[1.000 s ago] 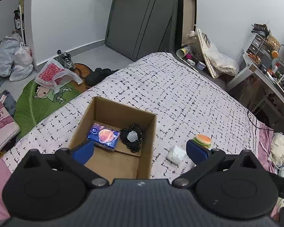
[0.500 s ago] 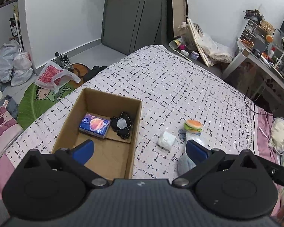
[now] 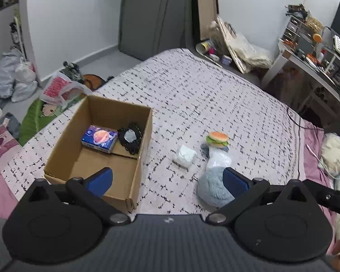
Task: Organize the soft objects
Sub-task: 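Close both tools on the fluffy grey-blue plush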
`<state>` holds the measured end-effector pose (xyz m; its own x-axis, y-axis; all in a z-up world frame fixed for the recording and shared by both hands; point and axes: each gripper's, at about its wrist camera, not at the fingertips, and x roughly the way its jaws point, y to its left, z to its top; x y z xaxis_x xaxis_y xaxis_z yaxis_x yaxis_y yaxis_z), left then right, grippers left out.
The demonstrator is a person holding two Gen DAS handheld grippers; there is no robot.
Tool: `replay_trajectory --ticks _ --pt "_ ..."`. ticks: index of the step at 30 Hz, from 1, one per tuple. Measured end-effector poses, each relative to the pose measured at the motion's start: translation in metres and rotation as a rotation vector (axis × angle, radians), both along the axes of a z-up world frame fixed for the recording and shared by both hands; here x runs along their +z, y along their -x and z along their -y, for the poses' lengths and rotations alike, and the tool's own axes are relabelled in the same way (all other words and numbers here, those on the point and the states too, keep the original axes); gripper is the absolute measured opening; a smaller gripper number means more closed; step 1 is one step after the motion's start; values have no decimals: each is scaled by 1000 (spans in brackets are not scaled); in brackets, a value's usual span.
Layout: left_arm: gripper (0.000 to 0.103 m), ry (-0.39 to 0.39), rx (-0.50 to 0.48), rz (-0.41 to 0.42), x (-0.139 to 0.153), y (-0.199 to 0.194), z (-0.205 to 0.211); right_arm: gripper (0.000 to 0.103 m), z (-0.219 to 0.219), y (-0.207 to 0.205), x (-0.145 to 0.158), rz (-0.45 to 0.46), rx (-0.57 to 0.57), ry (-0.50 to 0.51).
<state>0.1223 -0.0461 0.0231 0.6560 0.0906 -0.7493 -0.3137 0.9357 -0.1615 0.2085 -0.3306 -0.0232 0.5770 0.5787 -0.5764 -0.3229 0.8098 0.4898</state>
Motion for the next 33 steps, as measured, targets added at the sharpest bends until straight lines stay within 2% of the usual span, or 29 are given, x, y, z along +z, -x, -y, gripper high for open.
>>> replay_trajectory --ticks 3,5,10,13,17,18,22,26,33 --pt "102 17 -4 13 -4 -1 4 96 8 -7 -15 -46 -16 -37" --pt "102 17 -1 21 -7 -3 7 87 13 -12 -25 -93 -33 -53" --pt "100 54 -8 12 -19 -12 14 83 16 -20 -36 -129 -45 -87" --pt "97 64 -12 4 -29 -19 21 75 16 -27 -47 -169 -42 -112" --pt "83 99 -20 -24 -46 -33 26 64 13 -37 -58 -211 -31 -133" --pt "77 107 -23 -32 -50 -36 27 64 13 -39 -61 -221 -33 -141" --pt "68 153 -20 -57 -67 -49 27 63 13 -48 -72 -254 -54 -160" --pt "56 184 -20 -80 -82 -62 29 58 2 -59 -81 -285 -40 -158" --pt "52 262 8 -128 -108 -80 26 49 -15 -74 -102 -333 -23 -135"
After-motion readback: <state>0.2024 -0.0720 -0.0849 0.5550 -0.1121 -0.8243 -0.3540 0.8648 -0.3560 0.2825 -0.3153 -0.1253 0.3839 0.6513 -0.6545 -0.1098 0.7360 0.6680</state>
